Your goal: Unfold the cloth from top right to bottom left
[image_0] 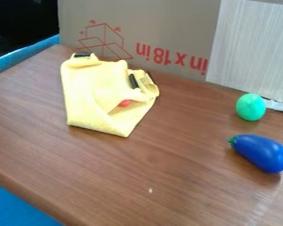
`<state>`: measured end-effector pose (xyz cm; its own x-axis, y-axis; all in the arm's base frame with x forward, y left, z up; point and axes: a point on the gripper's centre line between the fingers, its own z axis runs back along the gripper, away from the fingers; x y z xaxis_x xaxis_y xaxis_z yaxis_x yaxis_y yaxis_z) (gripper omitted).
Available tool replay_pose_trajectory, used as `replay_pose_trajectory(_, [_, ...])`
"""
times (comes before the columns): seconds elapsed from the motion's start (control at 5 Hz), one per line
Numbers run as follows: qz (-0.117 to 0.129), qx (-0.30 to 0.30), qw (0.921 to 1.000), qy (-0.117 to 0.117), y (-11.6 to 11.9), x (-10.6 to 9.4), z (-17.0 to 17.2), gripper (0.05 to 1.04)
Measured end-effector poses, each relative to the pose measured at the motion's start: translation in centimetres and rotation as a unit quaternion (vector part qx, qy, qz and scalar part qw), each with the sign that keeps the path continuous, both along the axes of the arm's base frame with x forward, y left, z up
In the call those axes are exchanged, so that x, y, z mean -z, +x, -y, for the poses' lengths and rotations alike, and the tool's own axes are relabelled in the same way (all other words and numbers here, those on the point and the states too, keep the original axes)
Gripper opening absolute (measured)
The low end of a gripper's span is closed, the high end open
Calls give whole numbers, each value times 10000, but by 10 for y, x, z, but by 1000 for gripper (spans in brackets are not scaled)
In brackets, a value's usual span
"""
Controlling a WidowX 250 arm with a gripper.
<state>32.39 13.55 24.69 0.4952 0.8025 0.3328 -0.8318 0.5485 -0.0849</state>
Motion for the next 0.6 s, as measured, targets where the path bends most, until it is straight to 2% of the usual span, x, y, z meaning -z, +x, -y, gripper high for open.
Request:
replay_pose_trajectory(0.2, [-134, -6, 9999, -51, 2, 10, 0, 1000])
replay_pose_trajectory(0.4, [-16, 6, 10000, 46, 17, 29, 6, 1000])
replay_pose_trajectory(0.6, [-199, -27, 9997, 143, 34, 54, 16, 1000])
